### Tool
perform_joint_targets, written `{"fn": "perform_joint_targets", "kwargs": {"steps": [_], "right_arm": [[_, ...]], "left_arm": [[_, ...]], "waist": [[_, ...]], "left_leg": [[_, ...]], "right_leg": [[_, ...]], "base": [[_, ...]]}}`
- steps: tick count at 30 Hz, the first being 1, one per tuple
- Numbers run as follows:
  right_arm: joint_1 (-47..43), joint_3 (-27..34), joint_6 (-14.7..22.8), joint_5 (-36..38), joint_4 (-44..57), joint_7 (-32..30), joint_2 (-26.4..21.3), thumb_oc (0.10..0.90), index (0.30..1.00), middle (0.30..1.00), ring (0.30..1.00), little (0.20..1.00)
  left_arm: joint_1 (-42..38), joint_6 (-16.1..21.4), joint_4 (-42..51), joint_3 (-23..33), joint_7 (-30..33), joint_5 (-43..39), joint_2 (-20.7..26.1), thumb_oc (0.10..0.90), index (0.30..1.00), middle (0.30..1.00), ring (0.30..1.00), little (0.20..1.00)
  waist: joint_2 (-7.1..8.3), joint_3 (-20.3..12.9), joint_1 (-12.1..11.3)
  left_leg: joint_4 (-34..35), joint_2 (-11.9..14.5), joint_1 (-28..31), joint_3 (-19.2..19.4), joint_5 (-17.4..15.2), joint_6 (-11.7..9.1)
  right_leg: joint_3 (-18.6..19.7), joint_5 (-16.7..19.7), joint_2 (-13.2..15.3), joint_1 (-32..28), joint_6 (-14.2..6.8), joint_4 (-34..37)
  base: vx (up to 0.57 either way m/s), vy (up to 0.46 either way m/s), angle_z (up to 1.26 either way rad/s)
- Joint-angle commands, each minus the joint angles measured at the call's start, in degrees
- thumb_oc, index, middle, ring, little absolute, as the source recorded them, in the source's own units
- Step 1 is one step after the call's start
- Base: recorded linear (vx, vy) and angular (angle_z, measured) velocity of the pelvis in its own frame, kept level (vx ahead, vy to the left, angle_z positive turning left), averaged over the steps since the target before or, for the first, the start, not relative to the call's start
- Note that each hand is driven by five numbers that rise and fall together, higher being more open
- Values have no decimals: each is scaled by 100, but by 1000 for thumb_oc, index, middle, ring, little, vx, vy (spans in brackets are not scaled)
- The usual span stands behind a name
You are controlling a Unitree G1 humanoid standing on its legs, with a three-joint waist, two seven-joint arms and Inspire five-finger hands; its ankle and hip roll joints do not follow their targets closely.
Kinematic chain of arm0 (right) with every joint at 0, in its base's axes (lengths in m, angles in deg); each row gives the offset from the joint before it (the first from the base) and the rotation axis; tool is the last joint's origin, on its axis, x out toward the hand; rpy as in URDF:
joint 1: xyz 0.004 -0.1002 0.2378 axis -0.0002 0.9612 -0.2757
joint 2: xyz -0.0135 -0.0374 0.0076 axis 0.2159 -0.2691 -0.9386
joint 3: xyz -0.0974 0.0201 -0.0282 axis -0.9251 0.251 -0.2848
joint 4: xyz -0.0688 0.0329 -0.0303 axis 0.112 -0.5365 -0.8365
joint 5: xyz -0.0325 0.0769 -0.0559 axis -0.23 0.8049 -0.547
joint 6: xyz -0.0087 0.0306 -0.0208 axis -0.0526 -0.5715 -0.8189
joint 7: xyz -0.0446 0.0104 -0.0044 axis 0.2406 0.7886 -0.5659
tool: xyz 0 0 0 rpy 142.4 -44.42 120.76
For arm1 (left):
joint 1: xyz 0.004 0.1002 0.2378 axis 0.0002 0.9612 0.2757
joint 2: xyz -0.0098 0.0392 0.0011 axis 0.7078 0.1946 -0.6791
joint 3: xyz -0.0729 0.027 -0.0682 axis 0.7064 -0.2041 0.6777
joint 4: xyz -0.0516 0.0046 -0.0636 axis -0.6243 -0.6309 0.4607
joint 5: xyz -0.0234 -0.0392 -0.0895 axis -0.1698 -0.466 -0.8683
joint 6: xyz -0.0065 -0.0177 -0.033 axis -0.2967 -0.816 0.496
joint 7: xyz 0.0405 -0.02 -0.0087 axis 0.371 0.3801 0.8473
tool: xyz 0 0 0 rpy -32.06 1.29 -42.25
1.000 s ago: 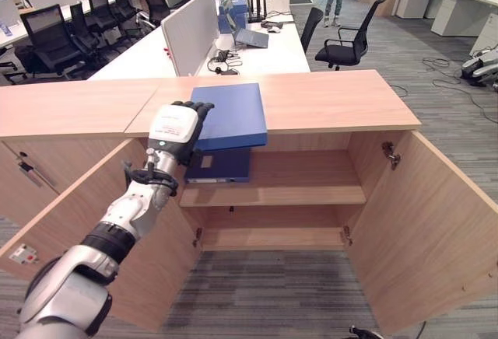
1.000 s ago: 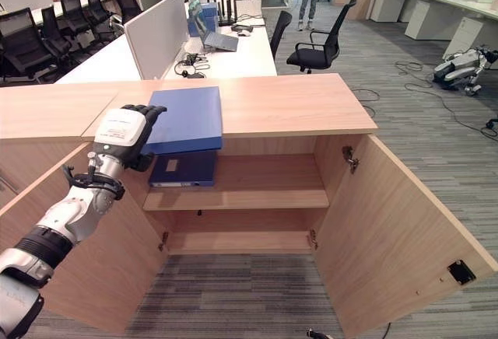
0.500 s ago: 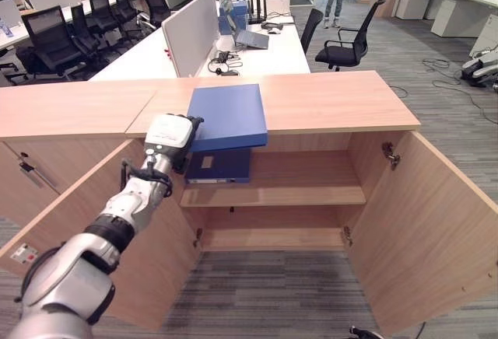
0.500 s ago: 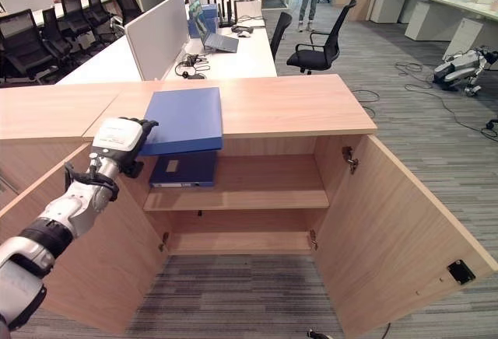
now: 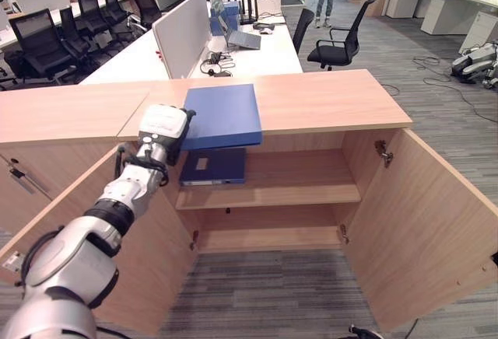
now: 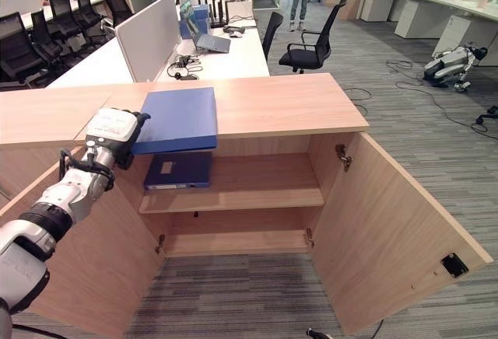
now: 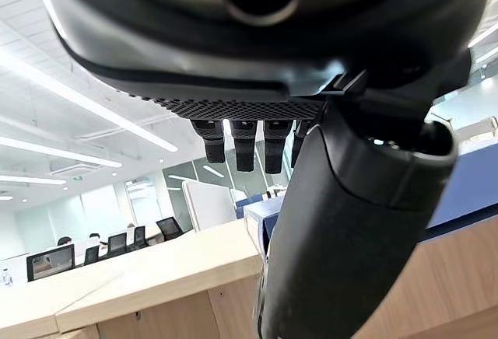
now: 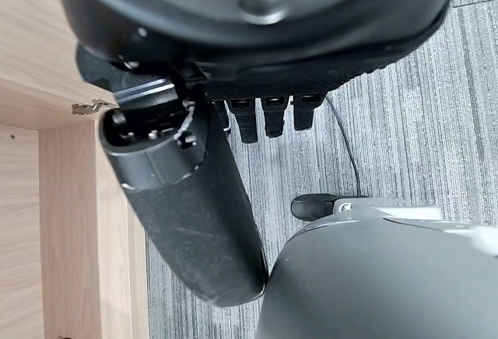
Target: Put the empty folder in the office cabinet
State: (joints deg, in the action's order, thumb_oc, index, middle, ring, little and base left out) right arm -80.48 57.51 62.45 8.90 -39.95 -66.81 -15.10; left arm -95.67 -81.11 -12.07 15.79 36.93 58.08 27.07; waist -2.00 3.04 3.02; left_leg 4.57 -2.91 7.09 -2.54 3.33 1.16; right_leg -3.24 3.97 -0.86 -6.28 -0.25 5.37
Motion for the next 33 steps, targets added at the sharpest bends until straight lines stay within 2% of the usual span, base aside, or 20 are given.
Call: {"fn": "perform_joint_targets", "kwargs": {"steps": [1,23,25,26,27,28,30,31,33], "right_arm": [[-63,-218,111,125,-330,-72,-160,800,900,900,900,900],[26,-14,-21,-133,-508,-172,-152,800,900,900,900,900],[34,-5,-29,-150,-510,-181,-157,800,900,900,900,900],[43,4,-31,-150,-511,-185,-156,800,900,900,900,900],[49,8,-34,-149,-509,-184,-155,800,900,900,900,900],[51,13,-35,-148,-506,-181,-154,800,900,900,900,900],[57,16,-32,-141,-506,-180,-152,800,900,900,900,900],[59,22,-31,-133,-504,-184,-154,800,900,900,900,900],[61,11,-27,-131,-503,-182,-149,800,900,900,900,900]], "left_arm": [[-1559,-203,-620,71,492,-44,95,800,900,900,900,900],[-594,-77,-170,685,361,-434,-444,800,900,900,900,900],[-569,-70,-178,697,362,-471,-487,722,782,782,782,782],[-553,-68,-187,701,364,-479,-501,648,672,672,672,672],[-542,-65,-182,697,359,-487,-510,634,651,651,651,651],[-531,-67,-188,701,360,-491,-521,598,596,596,596,596],[-514,-73,-222,705,357,-486,-541,577,566,566,566,566],[-485,-94,-318,723,354,-506,-572,532,498,498,498,498],[-486,-134,-581,750,371,-542,-643,400,300,300,300,300]], "waist": [[33,-356,21],[34,-365,48],[31,-373,60],[29,-377,65],[25,-377,69],[22,-384,73],[18,-388,76],[18,-390,84],[17,-390,102]], "left_leg": [[43,-53,-32,-161,-618,-171],[43,-49,3,-189,-642,-169],[43,-49,-1,-179,-641,-171],[43,-47,-2,-173,-641,-170],[43,-48,-2,-164,-642,-171],[43,-47,1,-159,-642,-170],[43,-46,2,-158,-642,-169],[43,-43,4,-152,-642,-169],[43,-42,7,-135,-639,-170]], "right_leg": [[-76,-393,248,-311,-750,-37],[-119,-430,248,-324,-727,-37],[-114,-429,248,-320,-727,-37],[-110,-430,248,-321,-728,-37],[-107,-430,249,-320,-730,-37],[-103,-428,250,-319,-731,-37],[-102,-430,248,-317,-728,-37],[-91,-427,247,-313,-723,-37],[-72,-421,243,-311,-721,-37]], "base": [[8,5,-3],[0,0,0],[0,0,0],[0,0,0],[0,0,0],[0,0,0],[0,0,0],[0,0,0],[-6,0,-2]]}}
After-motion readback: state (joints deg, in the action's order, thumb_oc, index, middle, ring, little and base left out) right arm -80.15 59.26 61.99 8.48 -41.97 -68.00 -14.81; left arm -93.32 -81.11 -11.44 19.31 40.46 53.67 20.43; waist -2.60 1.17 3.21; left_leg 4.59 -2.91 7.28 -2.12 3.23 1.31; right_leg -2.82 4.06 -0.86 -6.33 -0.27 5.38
